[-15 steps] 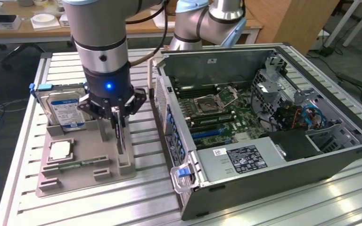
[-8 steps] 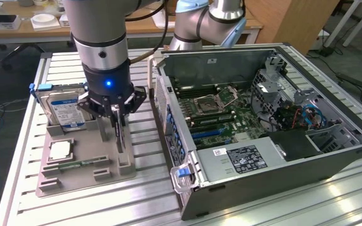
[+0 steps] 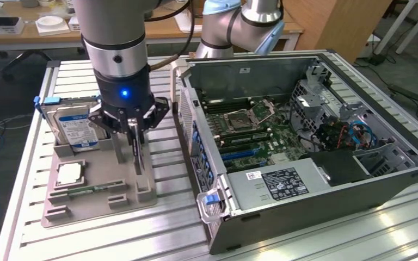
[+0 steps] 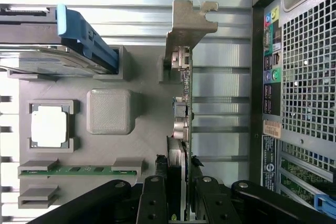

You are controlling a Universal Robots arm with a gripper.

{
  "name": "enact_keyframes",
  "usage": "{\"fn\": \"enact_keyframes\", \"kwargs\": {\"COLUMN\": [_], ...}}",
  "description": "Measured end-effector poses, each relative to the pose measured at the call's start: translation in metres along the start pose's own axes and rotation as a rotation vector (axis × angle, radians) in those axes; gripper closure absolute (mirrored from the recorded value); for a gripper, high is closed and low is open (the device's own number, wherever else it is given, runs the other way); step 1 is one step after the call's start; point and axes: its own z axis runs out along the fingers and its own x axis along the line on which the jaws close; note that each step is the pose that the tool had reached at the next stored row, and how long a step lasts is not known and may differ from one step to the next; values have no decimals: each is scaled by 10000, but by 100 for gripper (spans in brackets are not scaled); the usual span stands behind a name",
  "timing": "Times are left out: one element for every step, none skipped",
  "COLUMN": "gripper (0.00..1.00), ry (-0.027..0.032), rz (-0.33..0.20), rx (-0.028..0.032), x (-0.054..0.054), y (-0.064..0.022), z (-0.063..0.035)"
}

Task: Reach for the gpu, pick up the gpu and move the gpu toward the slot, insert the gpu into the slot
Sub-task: 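Pick up the gpu and move the gpu toward the slot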

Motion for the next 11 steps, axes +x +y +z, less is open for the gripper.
{"fn": "enact_keyframes", "kwargs": {"gripper": [74, 74, 74, 74, 74, 74, 74, 74, 74, 74, 74], "ry": [1, 1, 0, 0, 0, 0, 0, 0, 0, 0, 0], "rz": [0, 0, 0, 0, -1, 0, -1, -1, 0, 0, 0], "rx": [1, 1, 0, 0, 0, 0, 1, 0, 0, 0, 0], "x": [0, 0, 0, -1, -1, -1, -1, -1, -1, -1, -2], "y": [0, 1, 1, 2, 2, 3, 3, 4, 4, 5, 5], "z": [-9, -17, -26, -35, -44, -53, -61, -68, -76, -84, -93]}}
